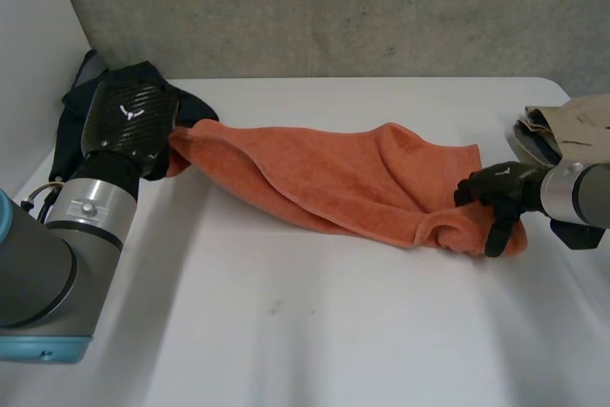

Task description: Fold the laundry.

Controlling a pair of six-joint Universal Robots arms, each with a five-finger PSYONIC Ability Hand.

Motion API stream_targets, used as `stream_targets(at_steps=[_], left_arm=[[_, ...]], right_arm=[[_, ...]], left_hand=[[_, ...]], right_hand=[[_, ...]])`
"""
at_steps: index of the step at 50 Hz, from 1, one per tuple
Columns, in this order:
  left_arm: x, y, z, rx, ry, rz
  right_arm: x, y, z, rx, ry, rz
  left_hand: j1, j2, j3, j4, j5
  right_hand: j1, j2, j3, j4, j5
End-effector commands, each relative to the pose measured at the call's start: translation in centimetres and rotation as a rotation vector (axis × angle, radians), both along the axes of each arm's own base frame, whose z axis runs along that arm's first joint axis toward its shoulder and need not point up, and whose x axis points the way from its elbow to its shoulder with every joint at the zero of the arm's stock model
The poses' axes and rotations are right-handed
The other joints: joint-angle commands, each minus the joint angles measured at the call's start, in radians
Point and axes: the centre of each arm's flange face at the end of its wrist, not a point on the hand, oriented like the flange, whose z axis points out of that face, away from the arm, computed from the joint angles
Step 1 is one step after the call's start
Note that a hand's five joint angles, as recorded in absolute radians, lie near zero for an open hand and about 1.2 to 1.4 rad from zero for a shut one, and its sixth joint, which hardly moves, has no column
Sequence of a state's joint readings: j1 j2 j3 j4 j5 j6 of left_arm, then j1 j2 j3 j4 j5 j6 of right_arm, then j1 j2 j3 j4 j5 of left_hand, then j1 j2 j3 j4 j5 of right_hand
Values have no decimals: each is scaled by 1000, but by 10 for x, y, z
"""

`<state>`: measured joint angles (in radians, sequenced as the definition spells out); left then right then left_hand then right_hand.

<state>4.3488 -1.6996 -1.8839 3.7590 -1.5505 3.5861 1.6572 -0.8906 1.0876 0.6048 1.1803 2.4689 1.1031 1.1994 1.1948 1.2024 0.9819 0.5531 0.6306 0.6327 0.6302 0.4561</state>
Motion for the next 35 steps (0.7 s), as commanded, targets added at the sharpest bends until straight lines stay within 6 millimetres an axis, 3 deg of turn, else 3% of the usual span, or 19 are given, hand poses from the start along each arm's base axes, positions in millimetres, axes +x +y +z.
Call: stream_targets(at_steps=[1,9,13,18,26,30,35], left_arm=[[3,0,-3,19,-7,8],[7,8,-10,99,-60,15],[14,21,-13,167,-145,26],[37,37,-14,249,-281,77],[61,88,-32,480,-503,65],[64,109,-41,566,-563,19],[59,101,-41,538,-533,-15]], right_arm=[[-2,2,-6,15,16,11],[-24,0,-5,1,15,-54],[-31,19,11,-34,21,-67],[-47,58,32,-86,97,-27],[-80,104,37,-138,353,62],[-93,110,33,-131,406,80],[-92,103,29,-136,374,58]], left_hand=[[293,197,201,194,240],[293,197,201,194,240],[293,197,201,194,240],[293,197,201,194,240],[293,197,201,194,240],[293,197,201,194,240],[293,197,201,194,240]], right_hand=[[842,765,763,765,765],[843,766,764,766,766],[843,766,764,766,766],[843,766,764,766,766],[843,766,764,766,766],[843,766,764,766,766],[843,766,764,766,766]])
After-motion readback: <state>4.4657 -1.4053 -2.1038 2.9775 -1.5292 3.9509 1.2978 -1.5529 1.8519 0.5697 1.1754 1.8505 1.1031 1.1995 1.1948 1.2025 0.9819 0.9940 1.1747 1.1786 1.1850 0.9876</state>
